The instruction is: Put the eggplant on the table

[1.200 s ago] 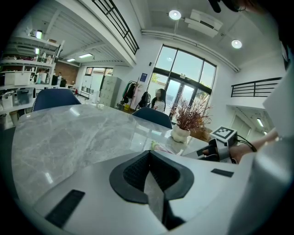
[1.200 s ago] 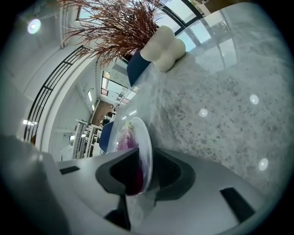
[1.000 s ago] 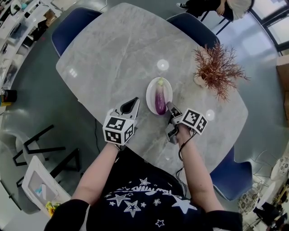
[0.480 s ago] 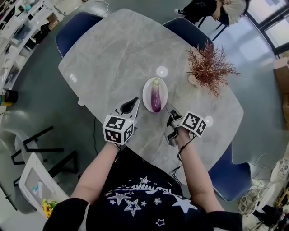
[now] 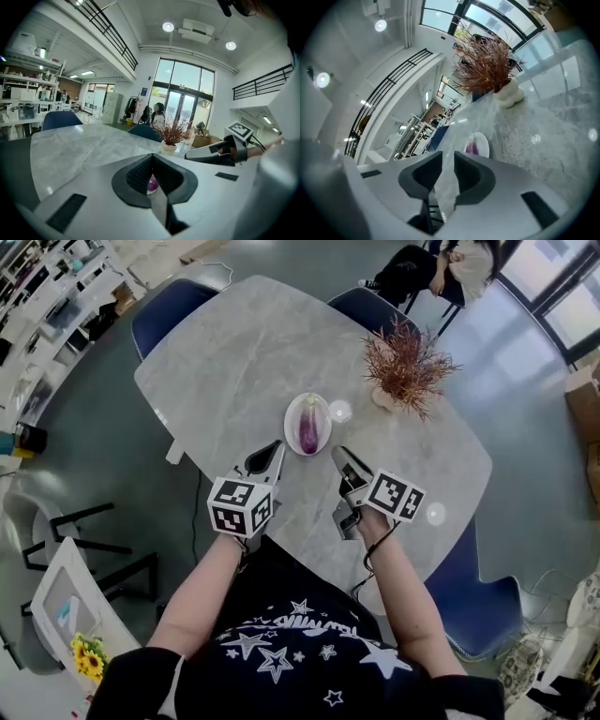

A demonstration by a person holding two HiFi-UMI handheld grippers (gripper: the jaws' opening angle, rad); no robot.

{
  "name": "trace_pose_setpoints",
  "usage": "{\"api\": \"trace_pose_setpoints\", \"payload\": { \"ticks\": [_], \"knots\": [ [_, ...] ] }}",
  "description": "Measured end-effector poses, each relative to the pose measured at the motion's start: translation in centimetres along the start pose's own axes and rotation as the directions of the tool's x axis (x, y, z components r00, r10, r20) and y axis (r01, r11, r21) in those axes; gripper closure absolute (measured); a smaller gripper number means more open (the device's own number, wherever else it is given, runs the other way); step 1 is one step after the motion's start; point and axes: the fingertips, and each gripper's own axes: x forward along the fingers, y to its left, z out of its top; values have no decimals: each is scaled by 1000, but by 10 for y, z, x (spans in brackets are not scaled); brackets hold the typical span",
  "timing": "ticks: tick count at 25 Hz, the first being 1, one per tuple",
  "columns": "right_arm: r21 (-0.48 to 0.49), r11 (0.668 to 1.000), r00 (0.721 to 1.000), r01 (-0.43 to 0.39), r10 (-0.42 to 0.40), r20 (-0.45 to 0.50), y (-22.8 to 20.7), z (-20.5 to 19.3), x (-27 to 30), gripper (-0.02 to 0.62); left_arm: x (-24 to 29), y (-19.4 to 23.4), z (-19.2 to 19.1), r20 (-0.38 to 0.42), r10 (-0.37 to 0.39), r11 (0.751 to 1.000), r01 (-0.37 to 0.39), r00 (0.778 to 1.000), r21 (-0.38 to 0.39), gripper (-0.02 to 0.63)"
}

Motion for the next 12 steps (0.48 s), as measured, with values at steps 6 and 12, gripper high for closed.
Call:
{"api": "trace_pose_setpoints", "payload": {
  "ticks": [6,12],
  "knots": [
    [-169,981,995,-95,96,-4,36,7,-35,512,-25,-44,12,78,20,999,-23,997,30,598],
    [-343,931,991,-120,131,8,64,8,-68,548,-52,-77,14,119,40,998,-45,992,40,598]
  ]
}}
